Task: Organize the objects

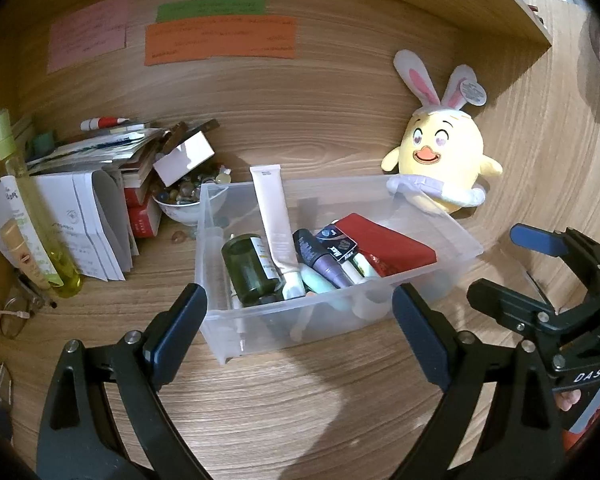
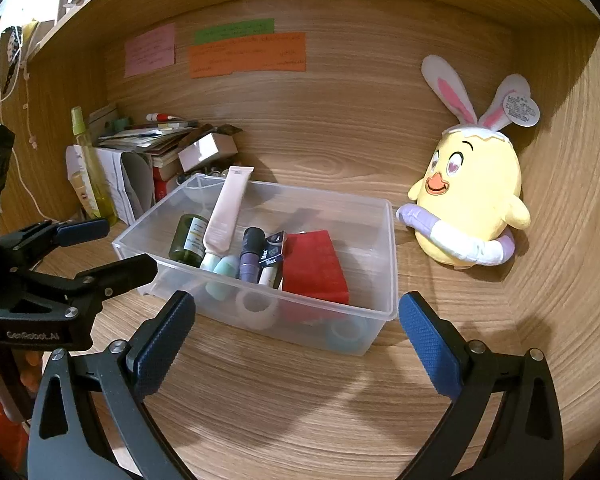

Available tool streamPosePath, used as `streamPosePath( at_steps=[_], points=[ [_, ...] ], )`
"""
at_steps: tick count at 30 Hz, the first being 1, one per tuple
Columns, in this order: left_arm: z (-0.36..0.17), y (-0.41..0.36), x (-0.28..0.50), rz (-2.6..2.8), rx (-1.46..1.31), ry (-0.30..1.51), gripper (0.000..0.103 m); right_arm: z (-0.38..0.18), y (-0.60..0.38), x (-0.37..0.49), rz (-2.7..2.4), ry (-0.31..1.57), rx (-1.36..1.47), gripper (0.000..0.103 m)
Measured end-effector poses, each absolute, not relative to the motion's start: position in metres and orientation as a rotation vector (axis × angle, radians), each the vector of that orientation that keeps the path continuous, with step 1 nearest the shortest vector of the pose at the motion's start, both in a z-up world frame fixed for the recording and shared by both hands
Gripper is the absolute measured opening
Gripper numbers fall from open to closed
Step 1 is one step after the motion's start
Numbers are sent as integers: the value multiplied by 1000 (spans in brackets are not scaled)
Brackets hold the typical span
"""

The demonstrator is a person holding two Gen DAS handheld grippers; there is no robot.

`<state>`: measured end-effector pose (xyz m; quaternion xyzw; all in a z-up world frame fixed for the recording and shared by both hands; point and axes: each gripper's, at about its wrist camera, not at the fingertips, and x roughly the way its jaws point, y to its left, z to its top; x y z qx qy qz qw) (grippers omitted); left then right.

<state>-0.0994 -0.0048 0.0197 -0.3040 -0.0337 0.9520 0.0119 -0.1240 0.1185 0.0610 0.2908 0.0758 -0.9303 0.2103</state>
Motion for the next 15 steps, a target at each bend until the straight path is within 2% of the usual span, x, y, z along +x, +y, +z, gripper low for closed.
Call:
streamPosePath(
  at_steps=[15],
  points=[
    [21, -4, -98, 2969, -934, -93, 100, 61, 122, -126, -2590, 206, 803, 102]
  ],
)
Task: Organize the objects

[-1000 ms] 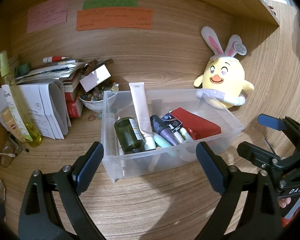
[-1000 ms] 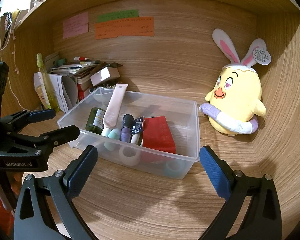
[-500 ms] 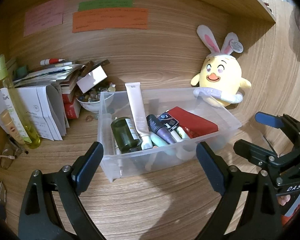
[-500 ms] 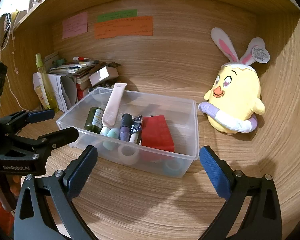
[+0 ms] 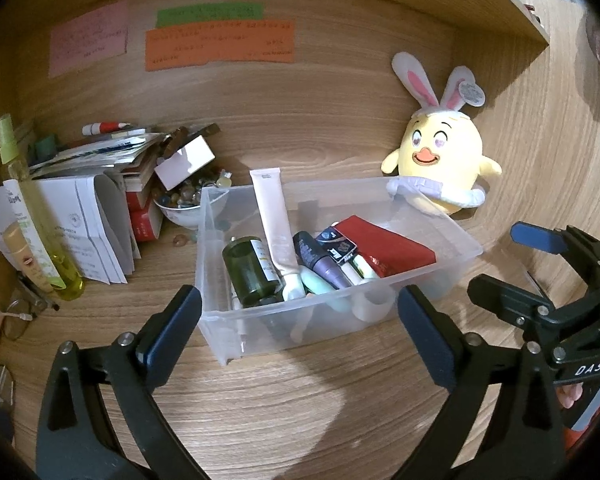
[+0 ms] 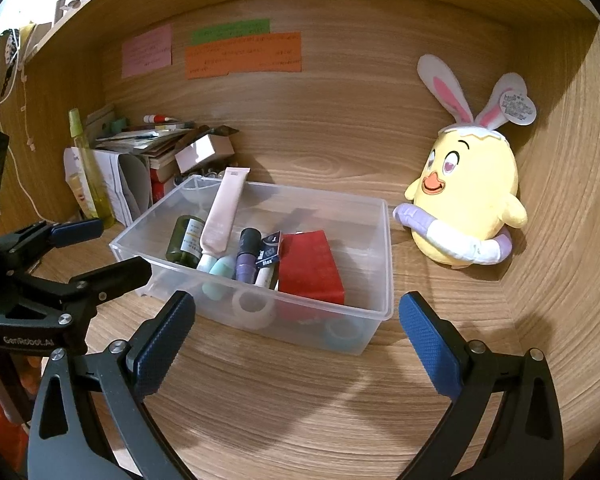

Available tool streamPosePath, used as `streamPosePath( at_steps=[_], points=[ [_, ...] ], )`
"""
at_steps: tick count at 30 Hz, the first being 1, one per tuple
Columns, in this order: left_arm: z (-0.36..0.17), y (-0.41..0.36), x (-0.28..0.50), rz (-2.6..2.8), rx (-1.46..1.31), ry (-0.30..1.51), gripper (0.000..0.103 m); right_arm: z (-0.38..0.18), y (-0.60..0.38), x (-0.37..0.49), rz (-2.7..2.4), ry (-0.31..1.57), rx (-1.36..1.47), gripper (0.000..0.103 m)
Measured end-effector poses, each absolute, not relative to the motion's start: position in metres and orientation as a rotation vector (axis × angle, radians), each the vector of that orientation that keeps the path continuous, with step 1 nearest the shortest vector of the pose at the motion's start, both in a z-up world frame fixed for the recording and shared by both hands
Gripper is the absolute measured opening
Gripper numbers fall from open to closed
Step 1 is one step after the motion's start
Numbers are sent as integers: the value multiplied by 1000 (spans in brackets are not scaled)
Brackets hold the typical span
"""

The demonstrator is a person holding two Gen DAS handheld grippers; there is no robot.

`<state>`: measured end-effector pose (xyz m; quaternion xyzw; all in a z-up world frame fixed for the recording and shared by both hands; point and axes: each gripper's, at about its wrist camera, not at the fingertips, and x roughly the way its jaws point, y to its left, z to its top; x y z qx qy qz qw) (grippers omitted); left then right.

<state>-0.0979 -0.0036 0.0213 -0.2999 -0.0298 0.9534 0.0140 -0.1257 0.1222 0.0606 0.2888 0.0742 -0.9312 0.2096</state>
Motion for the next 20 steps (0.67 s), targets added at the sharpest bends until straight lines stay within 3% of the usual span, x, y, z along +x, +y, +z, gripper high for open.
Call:
streamPosePath(
  at_steps=[20],
  points=[
    [19, -5, -99, 2932, -969, -130, 101, 58, 123, -131, -2588, 192, 823, 102]
  ],
)
